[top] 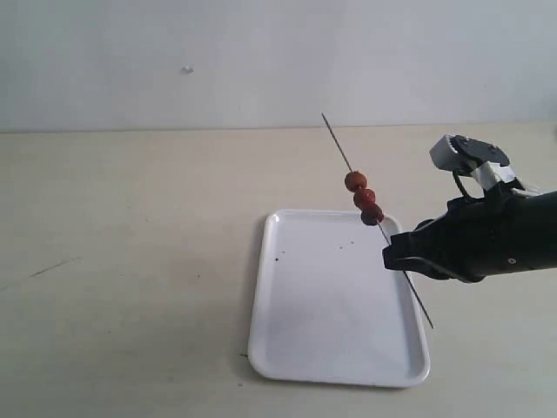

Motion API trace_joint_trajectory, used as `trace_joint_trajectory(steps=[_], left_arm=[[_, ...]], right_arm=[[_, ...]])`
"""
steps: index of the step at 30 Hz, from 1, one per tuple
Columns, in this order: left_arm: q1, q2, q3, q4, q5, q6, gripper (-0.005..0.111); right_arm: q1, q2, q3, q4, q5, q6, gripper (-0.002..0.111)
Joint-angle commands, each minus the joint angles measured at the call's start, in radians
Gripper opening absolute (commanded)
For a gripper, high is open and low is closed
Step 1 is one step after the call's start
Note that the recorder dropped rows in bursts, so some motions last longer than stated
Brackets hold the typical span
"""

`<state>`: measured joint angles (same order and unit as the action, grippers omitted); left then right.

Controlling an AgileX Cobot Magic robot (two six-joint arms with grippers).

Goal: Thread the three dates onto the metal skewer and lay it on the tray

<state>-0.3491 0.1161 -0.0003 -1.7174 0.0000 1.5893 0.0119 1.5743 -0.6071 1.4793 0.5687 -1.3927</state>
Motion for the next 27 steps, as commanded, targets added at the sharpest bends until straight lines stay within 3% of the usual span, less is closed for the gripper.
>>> trace_joint_trajectory(steps=[1, 12, 17, 27], left_arm=[[0.0, -0.004, 0.0, -0.002, 0.0, 0.0, 0.0], [0.0, -0.004, 0.0, -0.001, 0.0, 0.002, 0.0], [0.0, -0.004, 0.0, -0.001, 0.0, 0.002, 0.0], [0.0, -0.004, 0.0, 0.002, 0.0, 0.003, 0.0]], right_arm=[[0.0, 0.001, -0.008, 0.015, 0.009, -0.017, 0.0], [0.0, 0.001, -0.008, 0.007, -0.008, -0.017, 0.0], [0.009, 0.017, -0.008, 0.007, -0.038, 0.082, 0.0], [0.292, 0.063, -0.008, 0.133, -0.336, 0.275, 0.0]])
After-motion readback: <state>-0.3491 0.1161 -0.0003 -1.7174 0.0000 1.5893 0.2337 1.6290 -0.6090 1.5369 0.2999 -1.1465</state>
